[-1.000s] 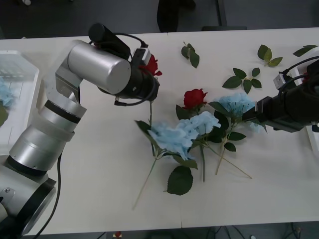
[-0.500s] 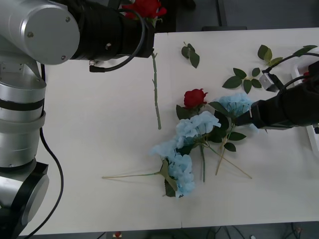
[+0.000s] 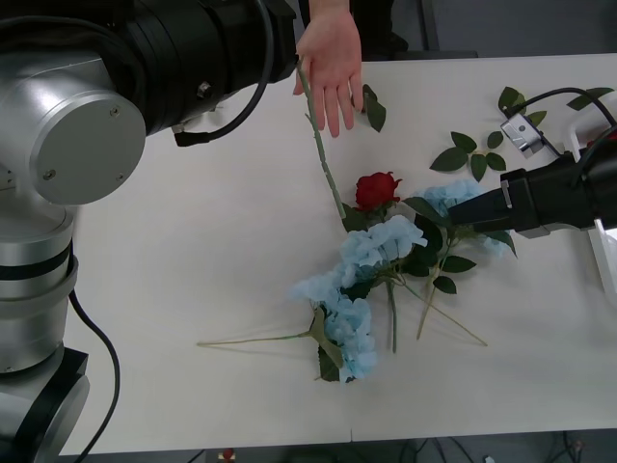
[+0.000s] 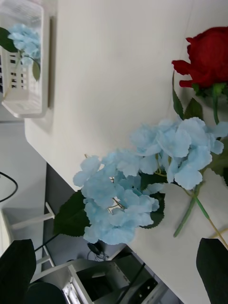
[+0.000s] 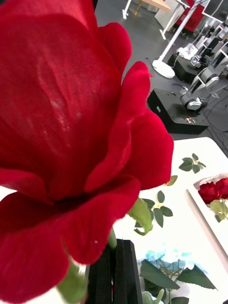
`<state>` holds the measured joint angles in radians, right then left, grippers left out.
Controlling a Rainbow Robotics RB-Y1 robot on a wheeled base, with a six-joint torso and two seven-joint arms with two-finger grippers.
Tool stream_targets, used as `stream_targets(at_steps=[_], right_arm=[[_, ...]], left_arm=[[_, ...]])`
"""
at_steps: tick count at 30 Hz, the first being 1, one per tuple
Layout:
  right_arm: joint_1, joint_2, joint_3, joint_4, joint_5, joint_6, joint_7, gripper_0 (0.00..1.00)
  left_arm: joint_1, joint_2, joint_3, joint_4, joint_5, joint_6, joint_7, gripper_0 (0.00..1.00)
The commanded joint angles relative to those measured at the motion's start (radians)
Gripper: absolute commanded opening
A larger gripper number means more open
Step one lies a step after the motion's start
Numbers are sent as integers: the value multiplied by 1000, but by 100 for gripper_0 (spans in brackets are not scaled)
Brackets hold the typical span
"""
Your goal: Place the red flowers into the right box and the blue flowers into the left box. If a person shows an open palm, hand one flower to the person first, then continue sorting.
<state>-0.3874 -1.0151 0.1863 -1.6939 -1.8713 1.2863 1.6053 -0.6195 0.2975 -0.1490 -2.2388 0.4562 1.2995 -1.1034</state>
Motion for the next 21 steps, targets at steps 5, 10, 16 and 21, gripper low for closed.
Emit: stream_targets(at_steps=[5,10,16,21], right_arm=[[-51,-34,-21,60,-97,27,123,98],[-51,-34,-21,65,-84,31,130,99],[-51,-34,-19,65,12,45,122,99],[-51,-22,56,54,305,51,28,98]], left_arm=[[6,18,-15,-30,-24,-17,25,0],[4,18,-15,-28,-33,-17,30,0],[6,18,-17,-25,-31,-17,37,0],[6,18,-17,-25,-31,-17,37,0]])
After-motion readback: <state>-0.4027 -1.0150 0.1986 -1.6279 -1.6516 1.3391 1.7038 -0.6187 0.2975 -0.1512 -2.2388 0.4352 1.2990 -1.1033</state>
